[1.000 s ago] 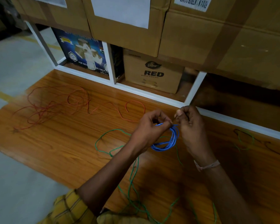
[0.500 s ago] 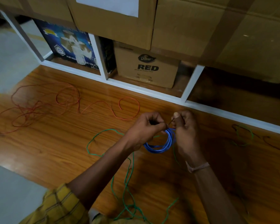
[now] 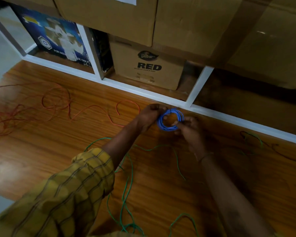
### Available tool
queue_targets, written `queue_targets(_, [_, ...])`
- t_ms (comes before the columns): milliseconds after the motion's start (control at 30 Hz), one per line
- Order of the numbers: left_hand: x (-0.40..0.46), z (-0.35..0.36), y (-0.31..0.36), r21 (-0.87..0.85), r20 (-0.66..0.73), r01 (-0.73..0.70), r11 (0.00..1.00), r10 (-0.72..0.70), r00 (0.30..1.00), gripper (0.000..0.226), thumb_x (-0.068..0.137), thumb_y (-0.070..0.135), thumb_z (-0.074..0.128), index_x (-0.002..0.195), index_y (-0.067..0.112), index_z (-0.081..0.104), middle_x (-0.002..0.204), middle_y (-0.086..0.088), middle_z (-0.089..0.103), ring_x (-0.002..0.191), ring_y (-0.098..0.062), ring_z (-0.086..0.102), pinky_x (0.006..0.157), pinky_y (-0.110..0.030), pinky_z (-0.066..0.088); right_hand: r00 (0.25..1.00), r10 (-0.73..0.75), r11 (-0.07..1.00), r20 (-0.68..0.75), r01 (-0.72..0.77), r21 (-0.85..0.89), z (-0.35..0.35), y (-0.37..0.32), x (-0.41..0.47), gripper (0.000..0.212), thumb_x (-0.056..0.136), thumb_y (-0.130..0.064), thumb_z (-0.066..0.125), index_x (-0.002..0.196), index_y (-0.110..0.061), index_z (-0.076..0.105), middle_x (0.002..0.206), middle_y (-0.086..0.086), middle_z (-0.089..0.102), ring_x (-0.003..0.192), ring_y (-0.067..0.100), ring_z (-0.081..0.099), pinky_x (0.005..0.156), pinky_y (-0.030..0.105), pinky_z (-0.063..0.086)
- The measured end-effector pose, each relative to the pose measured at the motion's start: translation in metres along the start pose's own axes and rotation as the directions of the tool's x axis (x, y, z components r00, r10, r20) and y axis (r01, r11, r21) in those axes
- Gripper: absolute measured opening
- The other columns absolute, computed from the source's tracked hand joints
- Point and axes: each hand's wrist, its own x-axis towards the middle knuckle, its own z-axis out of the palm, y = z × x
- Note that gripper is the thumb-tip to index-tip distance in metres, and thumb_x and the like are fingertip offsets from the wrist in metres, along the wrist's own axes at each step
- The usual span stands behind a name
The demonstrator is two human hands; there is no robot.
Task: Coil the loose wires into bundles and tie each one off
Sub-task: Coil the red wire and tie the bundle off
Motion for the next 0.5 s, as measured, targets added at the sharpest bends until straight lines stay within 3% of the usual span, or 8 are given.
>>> queue_targets(67, [0.013,-0.005,-0.012,0.137,-0.034,0.0,0.991,0.005,0.999,0.018,0.107,0.007,0.057,0.118,-0.002,0.068,0.118,-0.02,0.072,0.109,-0.032,0.07,0.102,-0.045,0.056,0.998,0.058,0.997,-0.032,-0.059,-0.041,0.003,0.0,0.018,0.024,0.095,-0.01,0.07,0.115,-0.018,0.059,0.11,0.008,0.073,0.07,0.015,0.07,0.063,0.025,0.055])
queue_targets(133, [0.017,-0.011,-0.022,0.255,-0.061,-0.01,0.967,0.026,0.998,0.027,0.105,0.007,0.058,0.127,-0.004,0.066,0.125,-0.023,0.071,0.118,-0.038,0.068,0.107,-0.054,0.054,0.996,0.076,0.994,-0.04,-0.079,-0.079,0.006,0.003,0.029,0.026,0.096,-0.013,0.07,0.12,-0.019,0.06,0.109,0.005,0.072,0.077,0.016,0.072,0.069,0.029,0.059])
queue_targets(233, [0.0,-0.017,-0.02,0.375,-0.03,-0.078,0.924,0.096,0.995,0.034,0.105,0.005,0.056,0.138,-0.001,0.063,0.134,-0.02,0.068,0.125,-0.032,0.065,0.109,-0.047,0.052,0.997,0.045,0.992,-0.07,-0.053,-0.115,0.01,0.008,0.029,0.027,0.096,-0.02,0.07,0.122,-0.021,0.063,0.105,-0.002,0.07,0.086,0.017,0.073,0.082,0.038,0.062])
queue_targets(300, [-0.013,-0.02,-0.018,0.389,-0.002,-0.123,0.913,0.135,0.991,0.037,0.105,0.002,0.054,0.142,-0.002,0.06,0.141,-0.018,0.064,0.13,-0.028,0.061,0.108,-0.033,0.049,0.995,-0.039,0.982,-0.088,0.021,-0.188,0.011,0.011,0.023,0.02,0.094,-0.026,0.072,0.113,-0.023,0.065,0.1,-0.003,0.071,0.09,0.019,0.072,0.087,0.044,0.061])
queue_targets(367, [-0.025,-0.023,-0.024,0.407,0.01,-0.142,0.902,0.151,0.988,0.037,0.106,0.0,0.053,0.142,-0.002,0.059,0.141,-0.017,0.063,0.13,-0.024,0.058,0.1,-0.023,0.045,0.99,-0.108,0.96,-0.09,0.08,-0.268,0.011,0.011,0.009,0.023,0.094,-0.022,0.072,0.115,-0.016,0.065,0.102,-0.003,0.07,0.095,0.018,0.069,0.083,0.033,0.053])
queue_targets(433, [-0.033,-0.024,-0.03,0.424,0.007,-0.168,0.89,0.183,0.983,0.036,0.105,-0.002,0.054,0.141,-0.001,0.06,0.141,-0.018,0.064,0.132,-0.026,0.059,0.107,-0.03,0.046,0.989,-0.126,0.951,-0.076,0.098,-0.294,0.01,0.011,-0.006,0.033,0.095,-0.012,0.069,0.126,-0.014,0.062,0.107,-0.006,0.066,0.101,0.014,0.064,0.083,0.026,0.043])
queue_targets(500, [-0.043,-0.026,-0.036,0.44,-0.003,-0.181,0.88,0.203,0.979,0.036,0.103,-0.004,0.054,0.137,-0.001,0.062,0.136,-0.017,0.067,0.129,-0.029,0.062,0.107,-0.036,0.049,0.986,-0.157,0.947,-0.058,0.134,-0.291,0.011,0.01,-0.022,0.044,0.095,-0.005,0.066,0.136,-0.02,0.058,0.113,-0.008,0.063,0.109,0.012,0.062,0.087,0.027,0.043])
